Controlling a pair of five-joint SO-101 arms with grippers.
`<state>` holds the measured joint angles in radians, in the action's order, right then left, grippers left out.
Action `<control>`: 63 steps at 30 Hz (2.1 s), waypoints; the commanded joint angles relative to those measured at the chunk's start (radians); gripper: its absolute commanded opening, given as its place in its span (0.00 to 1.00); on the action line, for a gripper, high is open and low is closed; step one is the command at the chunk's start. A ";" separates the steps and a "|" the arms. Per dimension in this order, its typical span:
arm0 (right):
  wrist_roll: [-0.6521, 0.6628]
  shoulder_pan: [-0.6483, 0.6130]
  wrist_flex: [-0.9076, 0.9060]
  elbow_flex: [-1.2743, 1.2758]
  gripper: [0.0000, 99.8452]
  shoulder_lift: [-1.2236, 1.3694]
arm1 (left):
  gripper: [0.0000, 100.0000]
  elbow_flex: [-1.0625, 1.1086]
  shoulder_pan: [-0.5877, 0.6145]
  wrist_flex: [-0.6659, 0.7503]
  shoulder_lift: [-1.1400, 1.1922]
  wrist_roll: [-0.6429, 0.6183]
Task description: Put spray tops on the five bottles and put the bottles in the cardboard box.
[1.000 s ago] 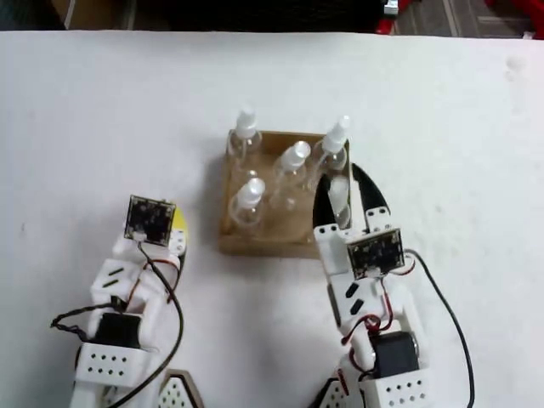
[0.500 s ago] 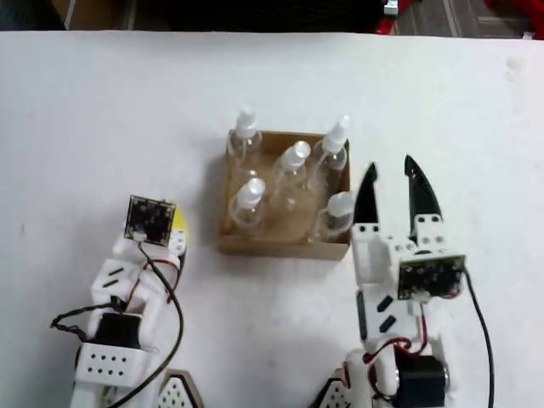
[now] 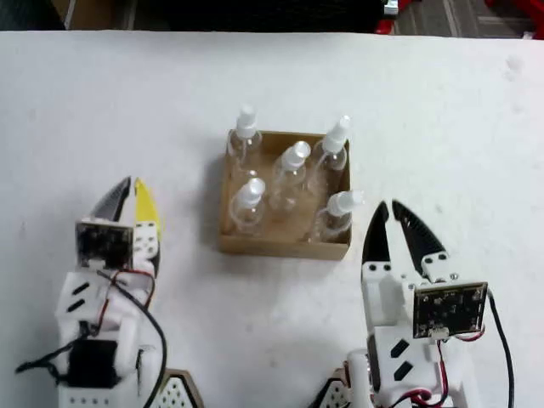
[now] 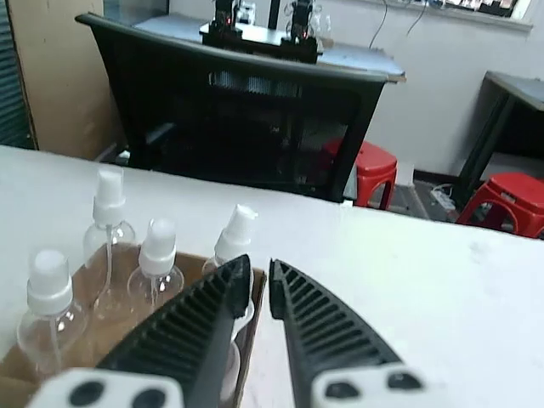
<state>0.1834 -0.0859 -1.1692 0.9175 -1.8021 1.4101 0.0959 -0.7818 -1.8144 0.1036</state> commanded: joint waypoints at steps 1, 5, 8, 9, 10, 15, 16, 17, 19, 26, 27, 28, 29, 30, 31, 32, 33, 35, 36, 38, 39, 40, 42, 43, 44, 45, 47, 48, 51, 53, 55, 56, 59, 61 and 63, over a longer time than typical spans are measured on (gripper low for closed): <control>0.000 0.019 -0.113 -0.038 0.02 -0.004 | 0.04 -0.124 0.007 -0.161 -0.005 0.012; 0.000 0.019 -0.151 -0.020 0.02 -0.004 | 0.04 -0.068 0.012 -0.232 -0.005 0.014; 0.000 0.019 -0.179 0.032 0.02 -0.004 | 0.04 0.029 0.013 -0.252 -0.005 0.014; 0.000 0.019 -0.182 0.060 0.02 -0.004 | 0.04 0.066 0.013 -0.258 -0.005 0.014; 0.000 0.021 -0.180 0.091 0.02 -0.004 | 0.04 0.098 0.013 -0.264 -0.005 0.014; -0.003 0.021 -0.182 0.241 0.02 -0.004 | 0.04 0.229 0.013 -0.276 -0.005 0.014; -0.008 0.021 -0.182 0.267 0.02 -0.004 | 0.04 0.249 0.013 -0.279 -0.005 0.014; -0.008 0.021 -0.183 0.293 0.02 -0.004 | 0.04 0.269 0.013 -0.288 -0.005 0.014; -0.008 0.021 -0.203 0.331 0.02 -0.004 | 0.04 0.282 0.013 -0.324 -0.005 0.014; -0.008 0.031 -0.283 0.390 0.02 -0.002 | 0.04 0.281 0.013 -0.479 -0.005 0.009; -0.008 0.048 -0.282 0.391 0.02 -0.002 | 0.04 0.281 0.013 -0.506 -0.005 0.009; -0.008 0.071 -0.282 0.393 0.02 -0.002 | 0.04 0.281 0.010 -0.512 -0.005 0.012; -0.008 0.097 -0.275 0.402 0.02 -0.002 | 0.04 0.281 0.008 -0.509 -0.005 0.012; -0.008 0.119 -0.271 0.420 0.02 -0.002 | 0.04 0.281 0.010 -0.509 -0.005 0.012; -0.006 0.136 -0.262 0.451 0.02 -0.002 | 0.04 0.281 0.012 -0.508 -0.005 0.012; -0.006 0.150 -0.252 0.494 0.02 -0.002 | 0.04 0.281 0.012 -0.508 -0.005 0.012; -0.006 0.156 -0.232 0.545 0.02 -0.002 | 0.04 0.281 0.012 -0.508 -0.005 0.012; -0.003 0.168 -0.130 0.634 0.02 -0.002 | 0.04 0.281 0.012 -0.508 -0.005 0.012; -0.005 0.183 -0.105 0.687 0.02 -0.002 | 0.04 0.281 0.012 -0.508 -0.005 0.012; -0.003 0.208 -0.076 0.779 0.02 0.002 | 0.04 0.281 0.012 -0.508 -0.005 0.012; -0.002 0.211 -0.087 0.773 0.02 -0.002 | 0.04 0.281 0.012 -0.508 -0.005 0.012; -0.003 0.217 -0.097 0.770 0.02 0.002 | 0.04 0.281 0.012 -0.508 -0.005 0.012; -0.003 0.217 -0.099 0.773 0.02 0.002 | 0.04 0.281 0.012 -0.508 -0.005 0.012; -0.003 0.217 -0.099 0.773 0.02 0.002 | 0.04 0.281 0.012 -0.508 -0.005 0.012; -0.002 0.217 -0.099 0.773 0.02 0.002 | 0.04 0.281 0.012 -0.508 -0.005 0.012; -0.002 0.217 -0.099 0.773 0.02 0.002 | 0.04 0.281 0.012 -0.508 -0.005 0.012; -0.002 0.217 -0.099 0.773 0.02 0.002 | 0.04 0.281 0.012 -0.508 -0.005 0.012; -0.002 0.216 -0.099 0.773 0.02 0.002 | 0.04 0.281 0.012 -0.508 -0.005 0.012; -0.002 0.216 -0.099 0.773 0.02 0.002 | 0.04 0.281 0.010 -0.508 -0.005 0.012; -0.002 0.216 -0.099 0.773 0.02 0.002 | 0.04 0.281 0.012 -0.508 -0.005 0.012; -0.002 0.216 -0.099 0.773 0.02 0.002 | 0.04 0.281 0.010 -0.508 -0.005 0.012; -0.002 0.216 -0.099 0.773 0.02 0.002 | 0.04 0.281 0.010 -0.508 -0.005 0.012; -0.002 0.216 -0.099 0.773 0.02 0.002 | 0.04 0.281 0.010 -0.508 -0.005 0.012; -0.002 0.216 -0.099 0.773 0.02 0.002 | 0.04 0.281 0.012 -0.508 -0.005 0.012; -0.002 0.214 -0.099 0.773 0.02 0.002 | 0.04 0.281 0.010 -0.508 -0.005 0.012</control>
<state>0.1834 0.1197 -1.2843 1.6817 -1.7975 1.6909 0.0959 -1.2850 -1.8113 0.1036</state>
